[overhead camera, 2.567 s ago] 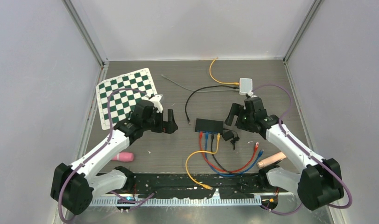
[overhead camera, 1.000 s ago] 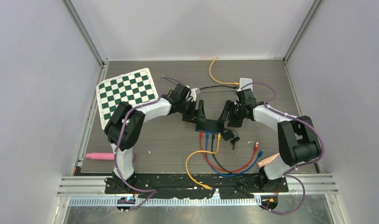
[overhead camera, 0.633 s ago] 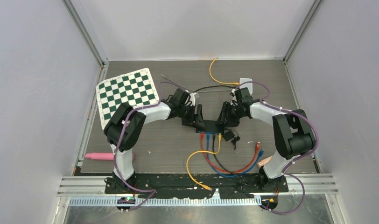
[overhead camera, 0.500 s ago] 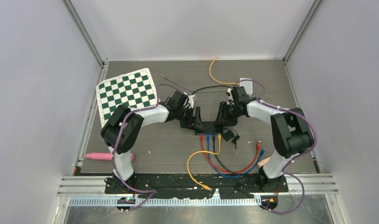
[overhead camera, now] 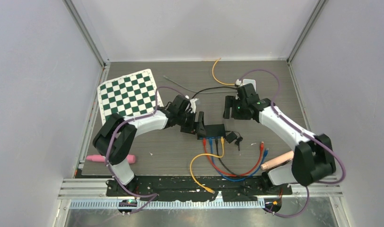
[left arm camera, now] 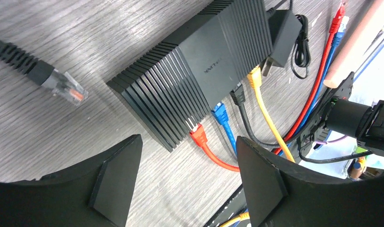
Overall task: Pull the plug from the switch port
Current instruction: Move the switch port to the center of the board.
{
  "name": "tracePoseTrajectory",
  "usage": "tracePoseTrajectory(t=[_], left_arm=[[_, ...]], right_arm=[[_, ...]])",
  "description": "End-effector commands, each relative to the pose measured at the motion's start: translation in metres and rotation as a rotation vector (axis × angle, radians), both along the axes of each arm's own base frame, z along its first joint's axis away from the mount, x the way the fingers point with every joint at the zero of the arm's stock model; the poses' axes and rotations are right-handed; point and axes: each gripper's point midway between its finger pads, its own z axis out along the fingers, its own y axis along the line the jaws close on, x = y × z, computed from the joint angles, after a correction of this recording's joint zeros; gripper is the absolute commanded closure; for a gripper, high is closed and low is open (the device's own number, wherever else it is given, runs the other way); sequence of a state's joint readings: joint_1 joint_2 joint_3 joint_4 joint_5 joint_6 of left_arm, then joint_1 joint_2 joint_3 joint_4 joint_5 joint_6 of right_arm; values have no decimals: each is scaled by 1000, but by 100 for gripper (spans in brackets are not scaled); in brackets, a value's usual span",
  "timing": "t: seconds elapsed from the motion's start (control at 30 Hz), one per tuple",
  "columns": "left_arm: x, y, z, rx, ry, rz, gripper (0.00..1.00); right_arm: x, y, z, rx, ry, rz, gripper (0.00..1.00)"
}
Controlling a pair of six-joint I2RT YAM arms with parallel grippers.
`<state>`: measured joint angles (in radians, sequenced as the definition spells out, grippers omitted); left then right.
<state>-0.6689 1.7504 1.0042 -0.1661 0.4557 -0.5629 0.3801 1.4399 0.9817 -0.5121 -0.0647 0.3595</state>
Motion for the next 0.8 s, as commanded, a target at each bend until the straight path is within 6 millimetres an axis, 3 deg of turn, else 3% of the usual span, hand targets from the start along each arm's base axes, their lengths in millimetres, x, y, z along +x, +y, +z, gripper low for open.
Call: tracePoseTrajectory(t=[0.0,0.1,0.27,0.4,0.57,0.77], left_arm=[[9,12,33,20,-129,17,23],[7,15,48,8,-171,13,21],[8,25,68,15,-240,28,20],[10,35,74,44,-279,50,19],[7,45,72,83,-288,60,19],[6,52,70,102,-300,77,19]], right_arm=[[0,-41,28,-100,-122,-187,23],[-19,-47,15,-76,-99,-232,23],[-44,-17,-9,92,-10,-146,32],[-43,-6,-14,132,6,-138,34],[-41,-20,-28,-5,60,-210,32],[-46,-7,-35,-86,62,-138,32]])
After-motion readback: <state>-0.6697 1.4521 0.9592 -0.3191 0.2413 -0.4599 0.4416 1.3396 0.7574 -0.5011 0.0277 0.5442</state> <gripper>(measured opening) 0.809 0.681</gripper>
